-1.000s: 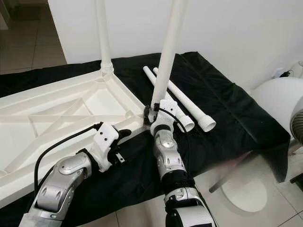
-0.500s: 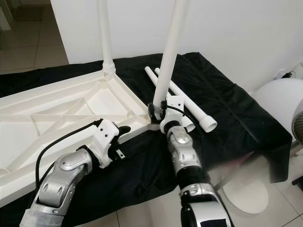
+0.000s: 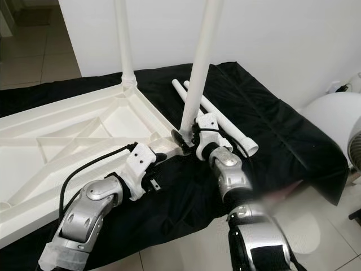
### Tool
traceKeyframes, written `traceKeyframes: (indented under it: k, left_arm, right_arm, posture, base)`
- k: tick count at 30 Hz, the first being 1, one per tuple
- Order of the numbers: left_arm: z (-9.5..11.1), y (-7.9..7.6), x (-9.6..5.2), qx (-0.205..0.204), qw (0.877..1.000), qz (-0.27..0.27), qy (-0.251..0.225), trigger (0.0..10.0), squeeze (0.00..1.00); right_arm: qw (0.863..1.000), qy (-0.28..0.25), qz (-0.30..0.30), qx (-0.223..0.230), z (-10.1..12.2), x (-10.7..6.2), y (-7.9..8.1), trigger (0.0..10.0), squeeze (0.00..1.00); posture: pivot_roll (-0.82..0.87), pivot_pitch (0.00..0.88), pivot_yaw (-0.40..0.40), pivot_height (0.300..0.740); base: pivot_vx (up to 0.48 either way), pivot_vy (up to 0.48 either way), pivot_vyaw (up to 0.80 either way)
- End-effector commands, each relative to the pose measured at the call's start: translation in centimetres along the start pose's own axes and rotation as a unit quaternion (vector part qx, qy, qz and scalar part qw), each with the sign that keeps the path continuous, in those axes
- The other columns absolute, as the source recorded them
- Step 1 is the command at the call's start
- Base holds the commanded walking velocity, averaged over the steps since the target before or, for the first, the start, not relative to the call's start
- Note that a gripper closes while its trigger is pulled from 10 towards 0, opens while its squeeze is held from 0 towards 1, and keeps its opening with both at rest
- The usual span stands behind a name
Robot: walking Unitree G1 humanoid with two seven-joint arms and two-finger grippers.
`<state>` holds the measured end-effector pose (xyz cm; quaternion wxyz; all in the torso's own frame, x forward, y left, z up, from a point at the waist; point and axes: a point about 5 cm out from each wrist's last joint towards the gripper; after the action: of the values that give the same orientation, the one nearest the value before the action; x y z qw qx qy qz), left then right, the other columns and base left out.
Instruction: Building children table
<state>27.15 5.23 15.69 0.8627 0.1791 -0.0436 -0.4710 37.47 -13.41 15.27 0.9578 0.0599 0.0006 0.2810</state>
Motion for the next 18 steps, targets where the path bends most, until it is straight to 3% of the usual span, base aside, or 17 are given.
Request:
traceKeyframes:
  k: [1,10,11,12,13,15,16,18]
  left_arm:
    - [-0.5,1.1,0.0,-0.001,0.994,0.107,0.033,10.0,0.00]
    - [-0.4,1.1,0.1,-0.001,0.993,0.109,0.033,10.0,0.00]
    - [-0.4,1.1,0.1,-0.001,0.993,0.109,0.033,10.0,0.00]
    - [-0.4,1.1,0.1,-0.001,0.993,0.109,0.033,10.0,0.00]
    - [-0.4,1.1,0.1,-0.001,0.993,0.109,0.032,10.0,0.00]
    - [-0.4,1.0,0.1,-0.001,0.993,0.110,0.032,10.0,0.00]
    - [-0.4,1.1,0.0,-0.002,0.993,0.110,0.033,10.0,0.00]
    - [-0.4,1.1,0.0,-0.002,0.993,0.110,0.033,10.0,0.00]
  right_arm:
    - [1.000,0.009,0.015,-0.003,-0.1,0.0,-0.2,10.0,0.00]
    - [0.999,0.026,0.035,-0.012,0.5,0.6,-0.5,10.0,0.00]
    - [0.999,0.029,0.035,-0.016,0.6,0.7,-0.5,7.3,0.00]
    - [0.999,0.029,0.035,-0.016,0.6,0.7,-0.5,7.3,0.00]
    - [0.999,0.031,0.035,-0.019,0.6,0.9,-0.4,4.0,0.00]
    - [0.999,0.033,0.035,-0.020,0.8,1.1,-0.4,3.9,0.00]
    - [0.999,0.036,0.035,-0.019,0.8,1.1,-0.4,0.1,0.00]
    - [0.999,0.036,0.035,-0.019,0.8,1.1,-0.4,0.1,0.00]
  posture:
    - [-0.01,0.026,-0.016,0.740]
    - [-0.01,0.027,-0.018,0.740]
    - [-0.01,0.029,-0.018,0.740]
    - [-0.01,0.029,-0.018,0.740]
    - [0.00,0.028,-0.018,0.740]
    - [0.00,0.028,-0.018,0.740]
    - [0.00,0.028,-0.018,0.740]
    - [0.00,0.028,-0.018,0.740]
  base:
    - [0.000,0.000,0.00]
    - [0.000,0.000,0.00]
    - [0.000,0.000,0.00]
    - [0.000,0.000,0.00]
    - [0.000,0.000,0.00]
    - [0.000,0.000,0.00]
    - [0.000,0.000,0.00]
    - [0.000,0.000,0.00]
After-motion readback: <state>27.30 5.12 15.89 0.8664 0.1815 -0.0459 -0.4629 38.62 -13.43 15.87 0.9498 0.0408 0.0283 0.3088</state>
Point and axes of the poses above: a point about 5 cm out from each wrist's last joint towards the gripper, its own x axis pointing out of the wrist towards the gripper, its own z axis along the axis of the wrist's last joint, y = z × x, and after that the axes turned 13 degrees about x, right-handed
